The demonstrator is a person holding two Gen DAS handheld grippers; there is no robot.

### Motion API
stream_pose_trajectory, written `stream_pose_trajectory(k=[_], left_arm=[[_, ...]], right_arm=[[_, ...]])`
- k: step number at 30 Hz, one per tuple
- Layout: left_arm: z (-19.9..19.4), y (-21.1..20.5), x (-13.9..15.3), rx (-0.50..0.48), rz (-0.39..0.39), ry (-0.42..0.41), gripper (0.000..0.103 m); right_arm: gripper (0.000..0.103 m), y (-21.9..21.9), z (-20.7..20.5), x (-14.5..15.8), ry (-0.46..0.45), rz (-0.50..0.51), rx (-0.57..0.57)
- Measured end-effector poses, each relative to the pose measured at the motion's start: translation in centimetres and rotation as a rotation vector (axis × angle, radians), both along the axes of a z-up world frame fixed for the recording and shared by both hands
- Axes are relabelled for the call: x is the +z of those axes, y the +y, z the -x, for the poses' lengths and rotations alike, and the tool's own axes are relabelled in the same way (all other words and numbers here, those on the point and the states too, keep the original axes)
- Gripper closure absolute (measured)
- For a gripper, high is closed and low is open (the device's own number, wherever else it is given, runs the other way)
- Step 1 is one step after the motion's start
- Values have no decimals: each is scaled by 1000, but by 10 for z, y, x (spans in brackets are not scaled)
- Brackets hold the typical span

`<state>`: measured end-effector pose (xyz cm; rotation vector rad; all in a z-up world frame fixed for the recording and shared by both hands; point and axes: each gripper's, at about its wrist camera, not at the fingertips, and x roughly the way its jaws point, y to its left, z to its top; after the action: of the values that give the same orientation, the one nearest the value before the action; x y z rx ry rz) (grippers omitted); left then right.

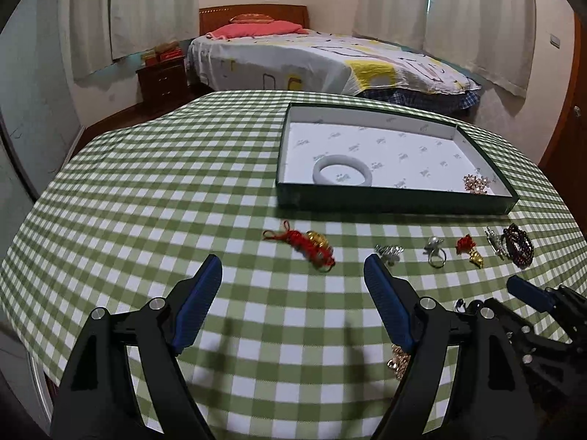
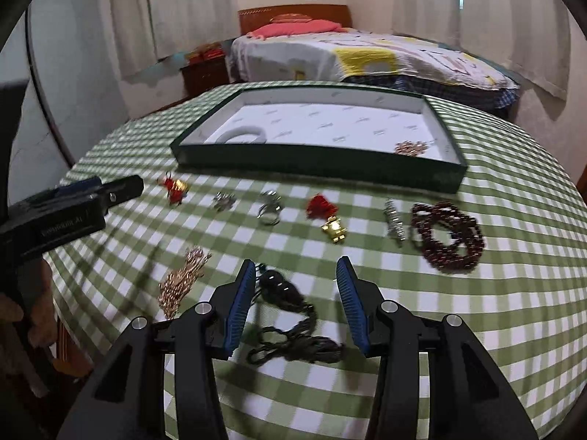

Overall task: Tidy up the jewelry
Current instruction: 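Withdraw the left tool while the right grasps the black pendant on its cord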

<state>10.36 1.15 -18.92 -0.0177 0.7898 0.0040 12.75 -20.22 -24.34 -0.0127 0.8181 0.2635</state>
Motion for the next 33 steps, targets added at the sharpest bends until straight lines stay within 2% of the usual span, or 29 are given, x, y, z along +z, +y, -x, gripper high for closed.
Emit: stream_pose_trajectory(k=[5, 10, 21, 33], left_arm=[[3, 2, 2, 3, -1, -8, 25], [2, 1, 1, -1, 0, -5, 25], [3, -5, -2, -13, -2, 5, 25], [18, -32, -11, -67, -35, 32, 25]], right_arm=[[59, 7, -7, -13, 38, 15, 13], [77, 0, -6, -13, 34, 14, -8], [80, -17, 1, -11, 38, 7, -44], [80, -57, 15, 2, 8, 23, -125]])
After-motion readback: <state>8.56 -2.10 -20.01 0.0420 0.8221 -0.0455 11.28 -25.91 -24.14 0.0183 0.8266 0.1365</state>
